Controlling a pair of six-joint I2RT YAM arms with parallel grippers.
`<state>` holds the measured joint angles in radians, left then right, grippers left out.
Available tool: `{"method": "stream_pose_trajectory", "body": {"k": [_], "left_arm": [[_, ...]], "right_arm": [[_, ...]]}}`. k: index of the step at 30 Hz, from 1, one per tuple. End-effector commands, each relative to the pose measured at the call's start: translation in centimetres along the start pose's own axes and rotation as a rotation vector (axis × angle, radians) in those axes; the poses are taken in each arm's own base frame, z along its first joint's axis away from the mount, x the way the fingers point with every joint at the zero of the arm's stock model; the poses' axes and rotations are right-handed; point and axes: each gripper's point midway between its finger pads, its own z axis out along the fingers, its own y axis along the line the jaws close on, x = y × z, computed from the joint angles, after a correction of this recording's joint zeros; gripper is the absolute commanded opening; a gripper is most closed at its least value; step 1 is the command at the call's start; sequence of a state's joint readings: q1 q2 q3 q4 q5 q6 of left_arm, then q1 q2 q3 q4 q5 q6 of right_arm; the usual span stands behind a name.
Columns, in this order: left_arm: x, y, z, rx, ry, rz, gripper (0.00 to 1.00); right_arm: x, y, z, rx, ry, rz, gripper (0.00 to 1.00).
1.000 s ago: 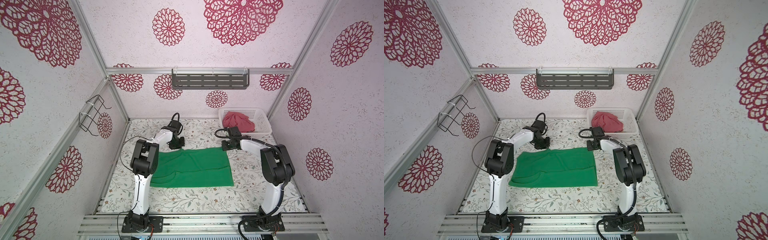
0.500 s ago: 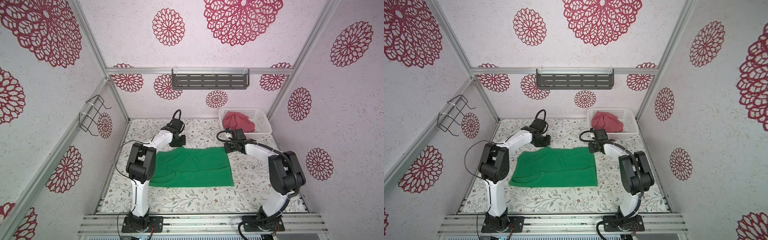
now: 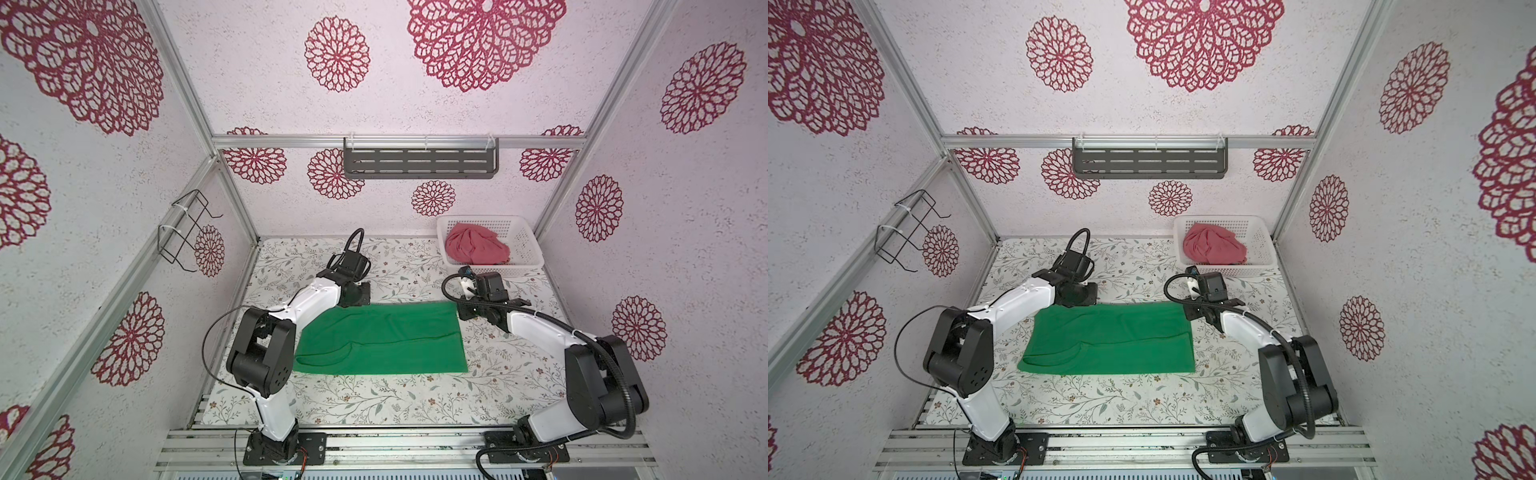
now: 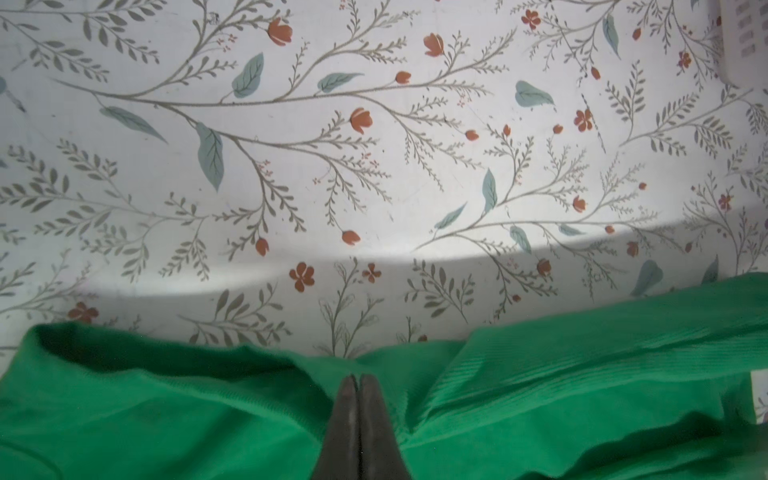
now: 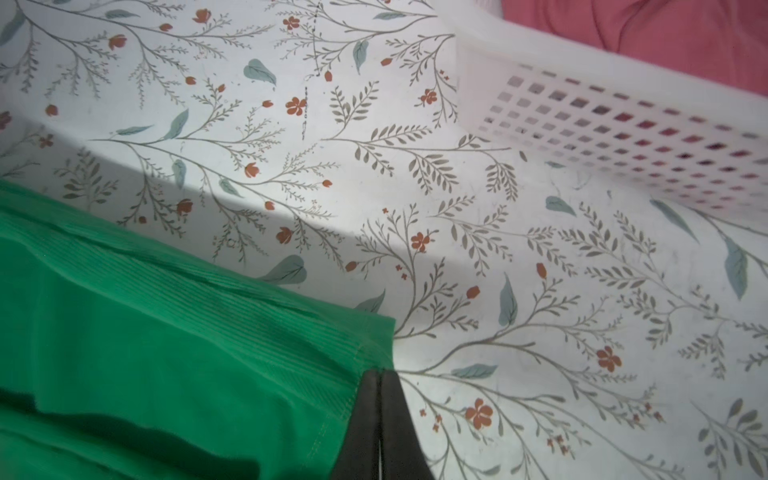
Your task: Fold and stack the tank tops
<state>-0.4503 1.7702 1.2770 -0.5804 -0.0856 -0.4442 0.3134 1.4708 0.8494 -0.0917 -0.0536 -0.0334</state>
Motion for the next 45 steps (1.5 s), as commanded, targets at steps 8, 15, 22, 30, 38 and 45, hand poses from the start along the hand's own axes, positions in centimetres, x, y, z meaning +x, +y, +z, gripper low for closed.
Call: {"method": "stream_pose_trajectory", "body": {"k": [8,15,22,30,38,45], "left_arm": [[6.0,1.3,-3.2,-0.096,0.002,-0.065,0.0],[9.5,1.2,-4.4,-0.133,-0.006,-0.123,0.0],[14.1,2.6,-4.1,-0.145,-0.016,-0.296,0.0],[12.2,4.7,-7.7,-0.217,-0.063,-0.273,0.54],[9.6,7.1,-7.7,-0.203,-0.025,-0.31,0.49],[9.2,9.2,-2.5,-0.167,0.011,-0.42,0.46]], "right_arm": [[4.8,2.6,-3.8,0.011,0.082,0.068,0.0],[7.0,3.0,-5.8,0.016,0.094,0.129,0.0],[10.0,3.2,-5.9,0.005,0.144,0.167,0.0],[11.8,2.8,-6.3,0.036,0.238,0.252,0.39],[7.4,2.8,-7.1,0.027,0.182,0.258,0.38],[4.9,4.4,-3.1,-0.026,0.175,0.363,0.3]]}}
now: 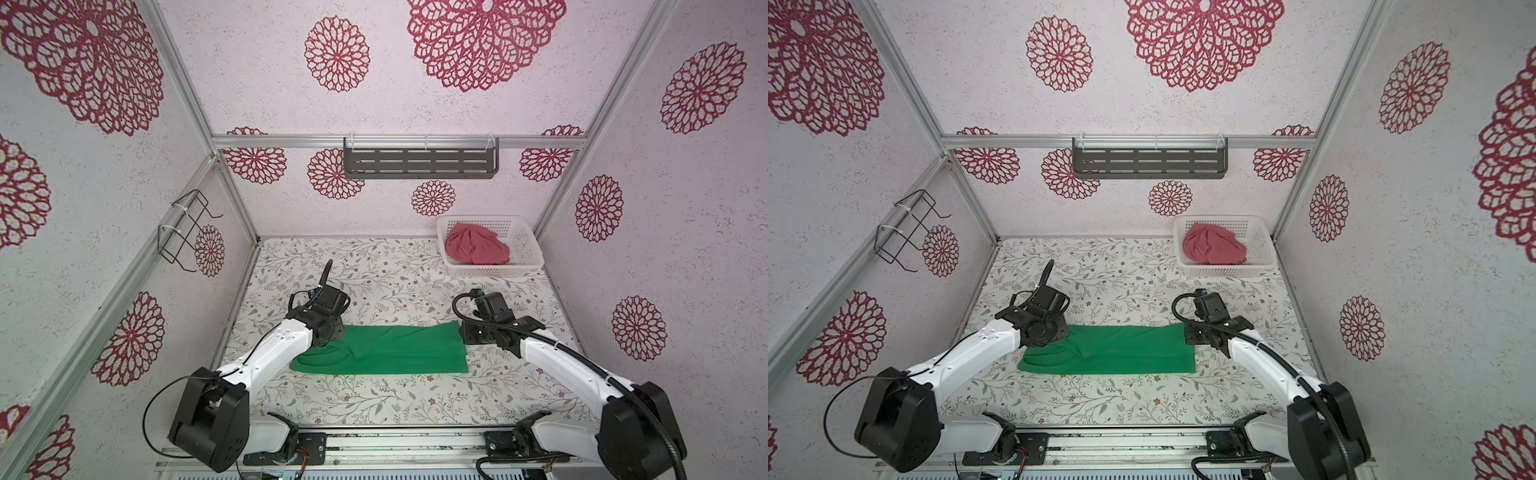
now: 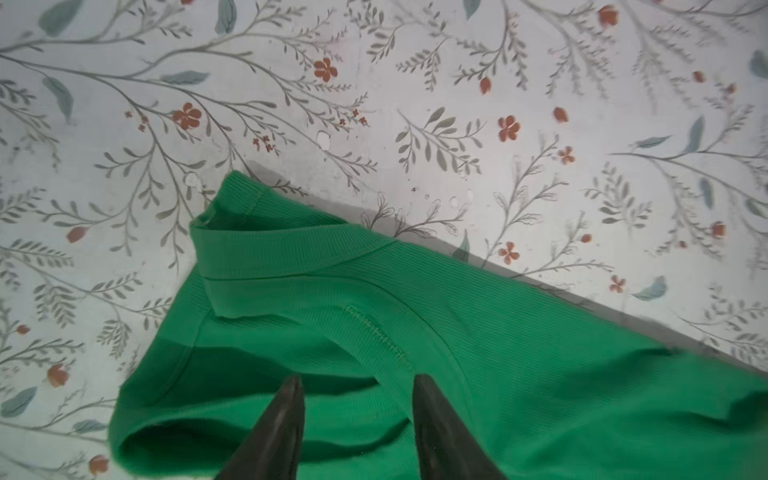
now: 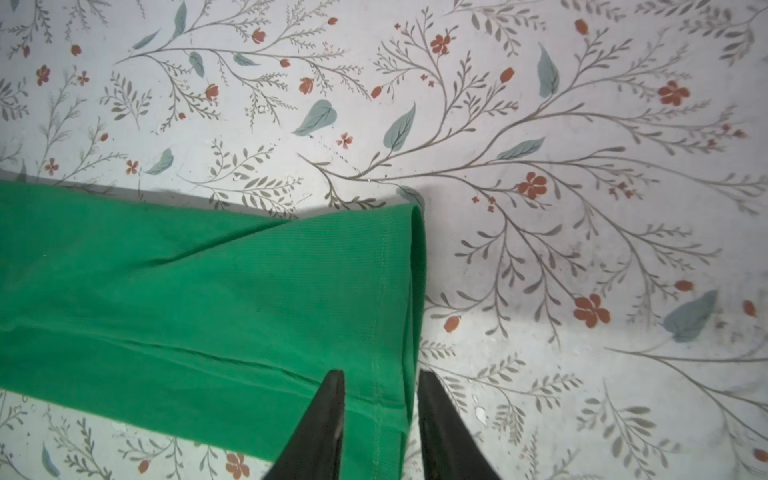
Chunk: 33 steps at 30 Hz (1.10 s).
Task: Fold and stack the tank tops
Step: 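Release and move both grippers to the far edge of the folded strip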
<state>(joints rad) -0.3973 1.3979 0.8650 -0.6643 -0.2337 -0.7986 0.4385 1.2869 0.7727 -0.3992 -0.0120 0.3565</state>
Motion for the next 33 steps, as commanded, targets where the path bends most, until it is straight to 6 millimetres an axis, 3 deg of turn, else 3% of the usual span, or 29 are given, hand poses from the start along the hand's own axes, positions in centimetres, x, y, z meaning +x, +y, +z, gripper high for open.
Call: {"method": "stream_pose_trajectory", "body": {"k": [1,6,14,20,25,30,33], "left_arm": [[-0.9,0.0,2.5,0.046,0.011,-0.054,0.45],[0.3,1.7,5.6,0.003,0.075,-0.099,0.42],[2.4,5.0,8.0,-0.052,0.126,-0.18,0.38],[2.1,5.4,8.0,-0.035,0.116,-0.215,0.37],[1.0,3.8,7.6,0.017,0.101,-0.204,0.37],[-2.6,0.7,3.7,0.085,0.041,-0.122,0.5],[-3.8,-0.1,1.1,0.103,0.03,-0.085,0.56]], "right_arm": [[-2.2,1.4,1.4,-0.035,-0.032,0.072,0.29],[-3.8,1.9,4.5,-0.046,-0.064,0.108,0.24],[-1.0,-2.2,8.5,0.086,0.002,0.181,0.2],[0.3,-6.4,7.4,0.188,-0.018,0.262,0.18],[-1.3,-4.8,6.3,0.108,-0.052,0.243,0.2],[-4.6,-2.0,2.0,-0.002,-0.131,0.137,0.45],[-5.5,0.2,-0.8,-0.114,-0.196,0.004,0.72]]}}
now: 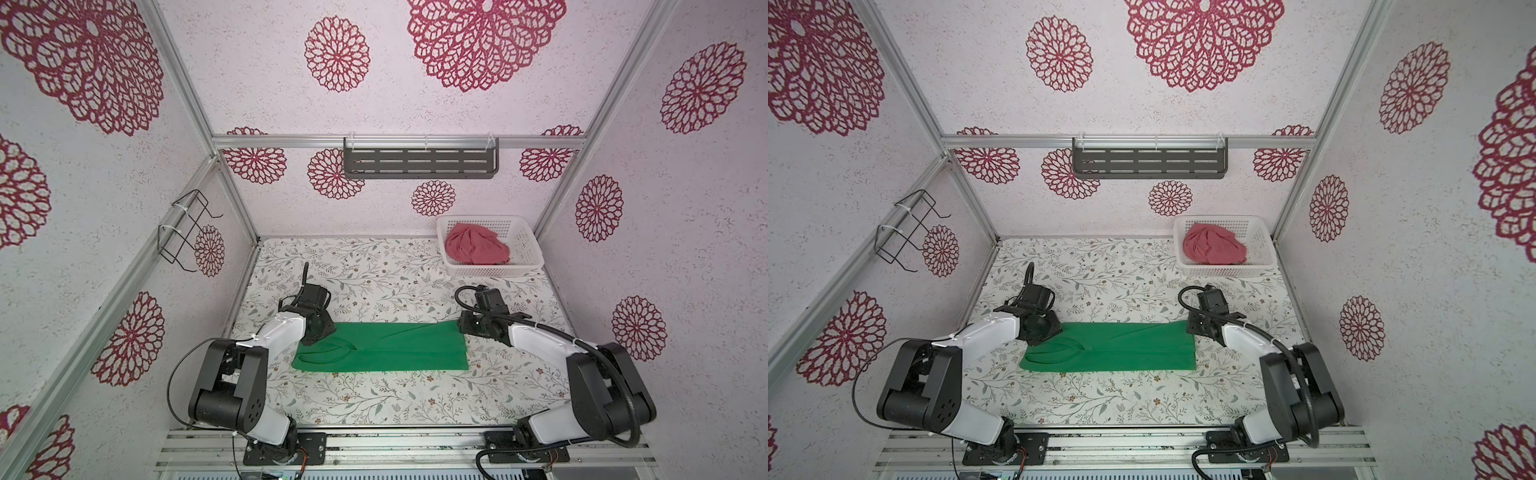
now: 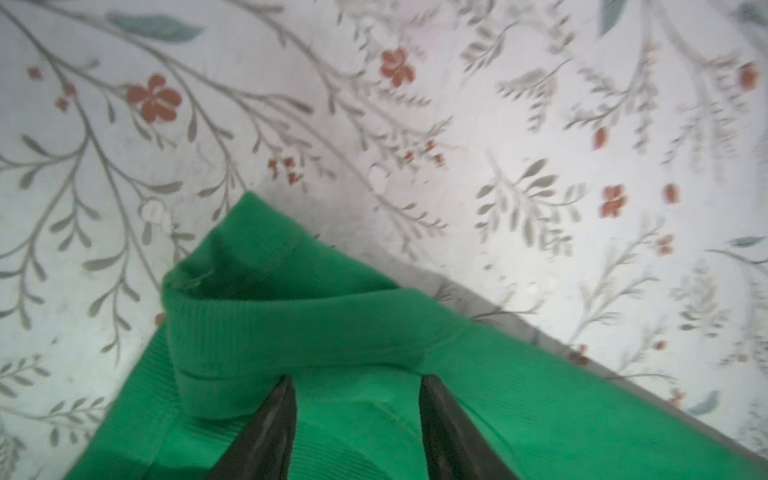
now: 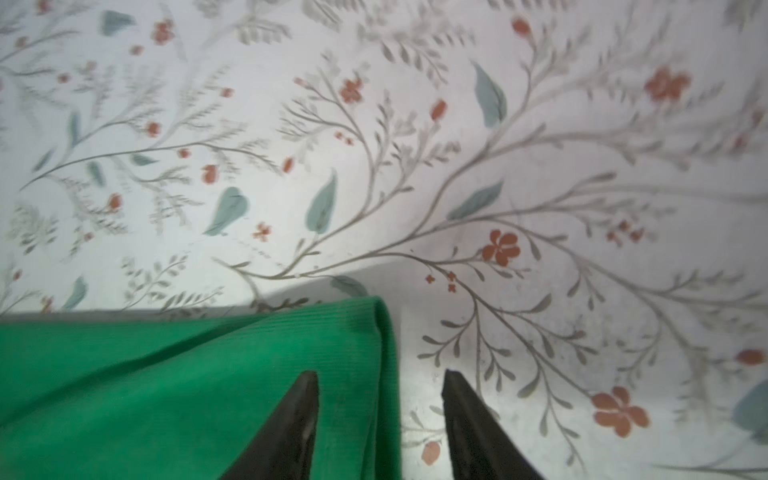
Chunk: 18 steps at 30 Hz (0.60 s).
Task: Fold and stack the tank tops
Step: 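Release and move both grippers to the far edge of the folded strip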
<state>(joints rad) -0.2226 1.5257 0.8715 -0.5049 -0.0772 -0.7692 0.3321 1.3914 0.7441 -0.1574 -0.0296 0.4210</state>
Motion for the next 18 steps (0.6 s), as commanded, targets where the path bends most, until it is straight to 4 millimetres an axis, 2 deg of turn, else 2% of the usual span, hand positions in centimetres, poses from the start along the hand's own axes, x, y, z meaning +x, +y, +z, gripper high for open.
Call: {"method": "stream_pose_trajectory", "body": {"k": [1,3,5,9,13,18], "left_arm": [[-1.0,-1.1,-3.3,0.024,-0.017,0.055,0.56],[-0.7,-0.6,-3.9,0.011,-0.018,0.056,0.57],[-0.3,0.3,-3.4,-0.008,-0.013,0.032,0.55],[1.6,2.2,-1.1,-0.078,0.066,0.008,0.48],[2.5,4.0,0.5,-0.118,0.034,-0.065,0.44],[3.6,4.1,2.5,-0.115,0.074,-0.096,0.42]], "right_arm": [[-1.9,3.3,-3.9,-0.153,-0.085,-0.15,0.75],[-1.5,4.0,-4.4,-0.204,-0.085,-0.156,0.72],[-0.4,4.7,-3.9,-0.242,-0.019,-0.158,0.67],[1.9,5.3,-1.7,-0.166,0.128,-0.169,0.4],[3.8,5.3,0.0,-0.15,0.179,-0.16,0.32],[5.6,4.0,1.5,-0.076,0.22,-0.156,0.26]]}}
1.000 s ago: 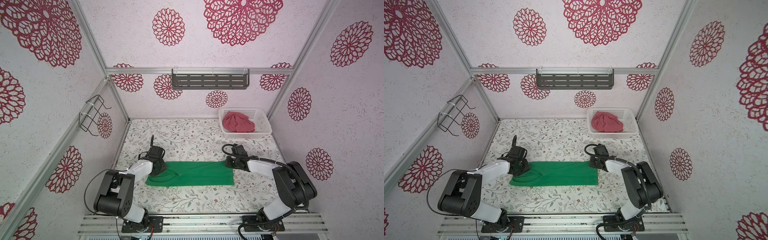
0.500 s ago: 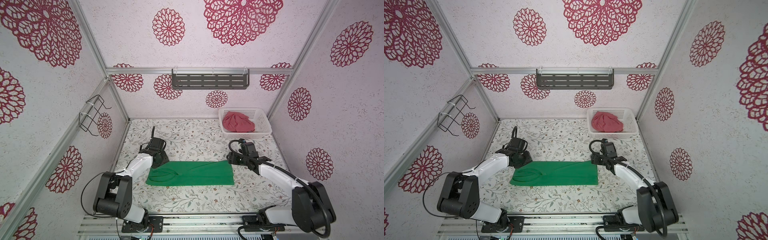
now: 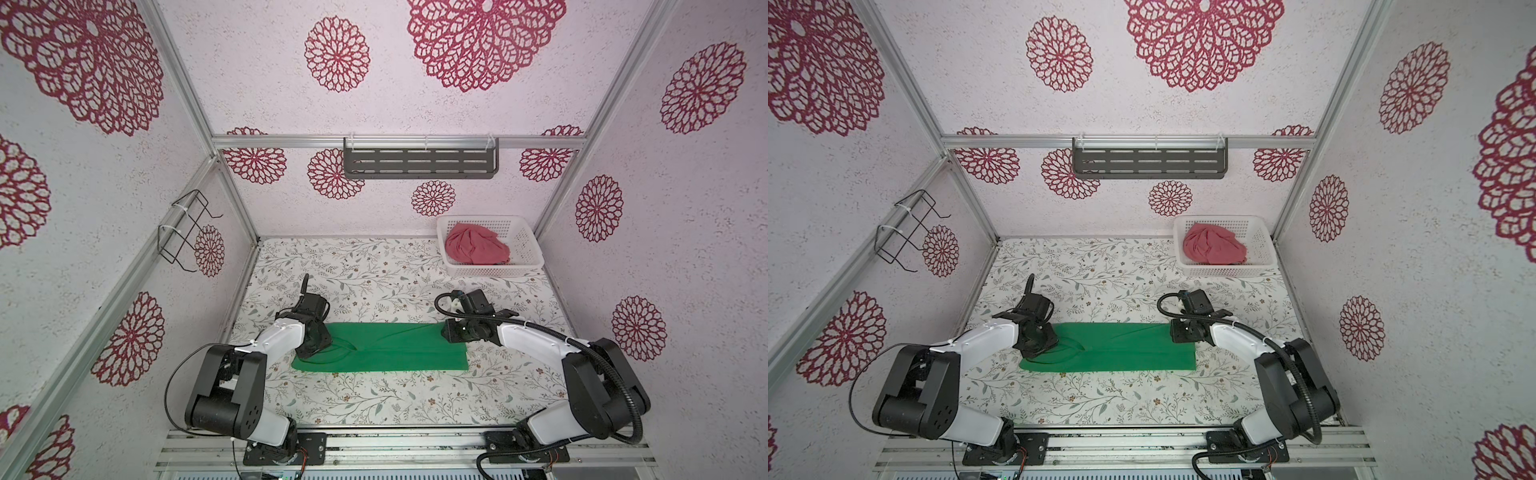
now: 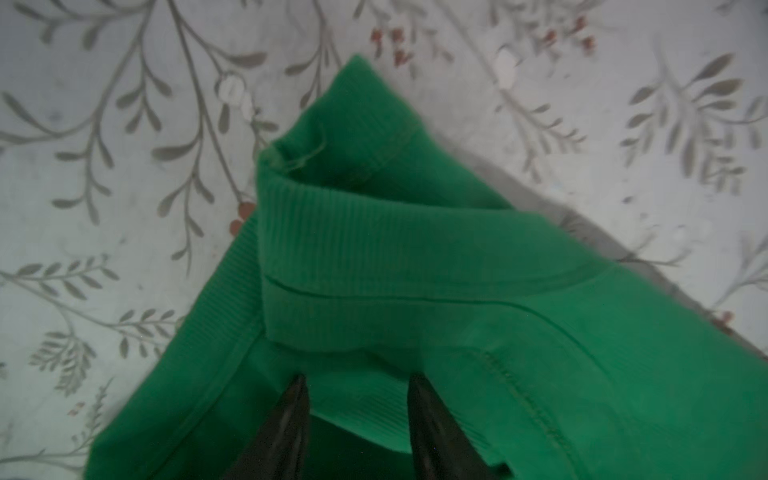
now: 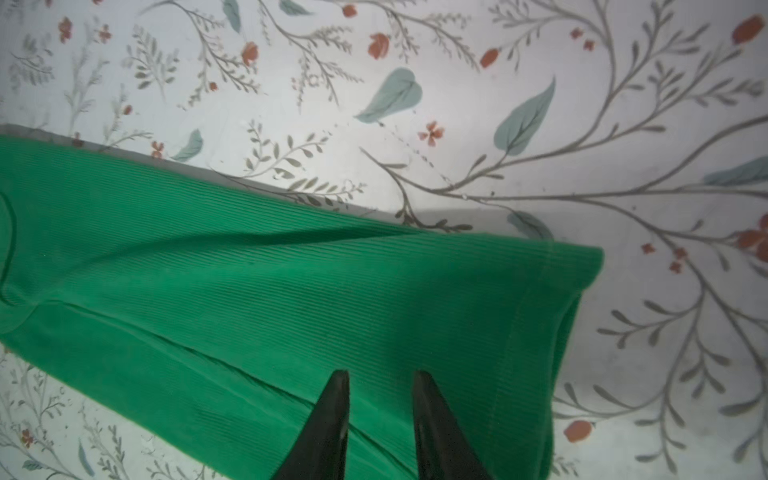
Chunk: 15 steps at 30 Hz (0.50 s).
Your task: Fold and stack the tank tops
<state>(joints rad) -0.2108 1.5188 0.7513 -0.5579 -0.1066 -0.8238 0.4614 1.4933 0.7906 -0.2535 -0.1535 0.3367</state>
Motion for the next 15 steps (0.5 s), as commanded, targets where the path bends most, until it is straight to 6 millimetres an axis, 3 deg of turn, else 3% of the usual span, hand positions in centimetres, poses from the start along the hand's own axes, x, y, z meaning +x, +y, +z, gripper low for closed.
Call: {"method": "stream_pose_trajectory", "body": {"k": [1,5,8,13,15], "left_arm": [[-0.6,-0.9,1.4,0.027,-0.013,-0.048,0.42],[-0.4,-2.0,3.6,0.053,0.02,-0.063,0.41],[-1.6,-3.6,4.8,0.068,0.024,-0.046,0.41],[-5.1,-8.7,6.2,0.133,0.029,-0.002,0.46],[-6.2,-11.2,7.5,0.141,0.05,0.049,0.46]], "right_arm": [[0.6,-0.9,0.3,0.056,0.007,0.031,0.25],[2.4,-2.7,0.9,0.147,0.036,0.061,0.23],[4.0,-2.9,0.8,0.152,0.028,0.127,0.24],[8.3,-1.7,0.5,0.135,0.054,0.232,0.26],[9.6,0.1,0.3,0.08,0.045,0.259,0.33]]}}
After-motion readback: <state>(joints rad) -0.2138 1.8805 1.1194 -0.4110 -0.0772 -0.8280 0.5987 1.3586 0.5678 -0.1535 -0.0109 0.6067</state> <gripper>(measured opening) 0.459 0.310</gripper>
